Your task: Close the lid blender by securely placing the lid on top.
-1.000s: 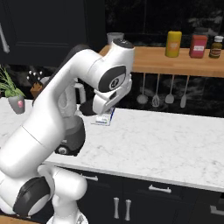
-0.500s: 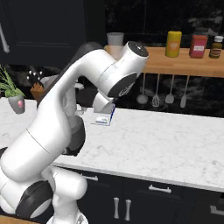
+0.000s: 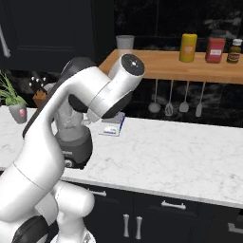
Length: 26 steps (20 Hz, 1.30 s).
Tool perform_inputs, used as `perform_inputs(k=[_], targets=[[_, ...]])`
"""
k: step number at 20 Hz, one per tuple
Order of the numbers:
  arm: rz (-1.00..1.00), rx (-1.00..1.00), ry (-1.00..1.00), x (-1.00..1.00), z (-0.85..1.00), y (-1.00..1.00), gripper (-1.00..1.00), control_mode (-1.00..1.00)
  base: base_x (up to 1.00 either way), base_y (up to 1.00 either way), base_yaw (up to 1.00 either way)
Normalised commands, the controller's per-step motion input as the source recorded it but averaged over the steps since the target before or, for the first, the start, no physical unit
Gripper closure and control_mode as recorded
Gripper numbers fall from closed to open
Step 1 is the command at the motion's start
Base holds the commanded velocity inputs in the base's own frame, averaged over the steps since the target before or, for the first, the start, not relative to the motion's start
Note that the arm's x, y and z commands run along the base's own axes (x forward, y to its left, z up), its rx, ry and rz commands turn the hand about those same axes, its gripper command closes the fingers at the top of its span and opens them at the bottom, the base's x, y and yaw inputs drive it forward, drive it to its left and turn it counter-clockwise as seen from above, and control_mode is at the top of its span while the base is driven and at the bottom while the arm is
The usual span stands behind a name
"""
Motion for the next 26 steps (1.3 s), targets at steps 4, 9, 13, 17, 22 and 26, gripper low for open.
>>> perform_inputs(k=[4, 9, 13, 17, 22, 26], targets=[[0.0, 0.0, -0.04, 0.0, 0.48, 0.4, 1.0, -1.0, 0.0, 0.0, 0.0], [0.0, 0.0, 0.0, 0.0, 0.6, 0.33, 1.0, -1.0, 0.0, 0.0, 0.0], [0.0, 0.0, 0.0, 0.0, 0.44, 0.35, 1.0, -1.0, 0.0, 0.0, 0.0], [0.0, 0.0, 0.02, 0.05, 0.14, 0.35, 1.0, -1.0, 0.0, 0.0, 0.0], [0.0, 0.0, 0.07, 0.24, 0.0, 0.33, 1.0, -1.0, 0.0, 0.0, 0.0], [0.0, 0.0, 0.06, 0.32, 0.0, 0.36, 1.0, -1.0, 0.0, 0.0, 0.0]])
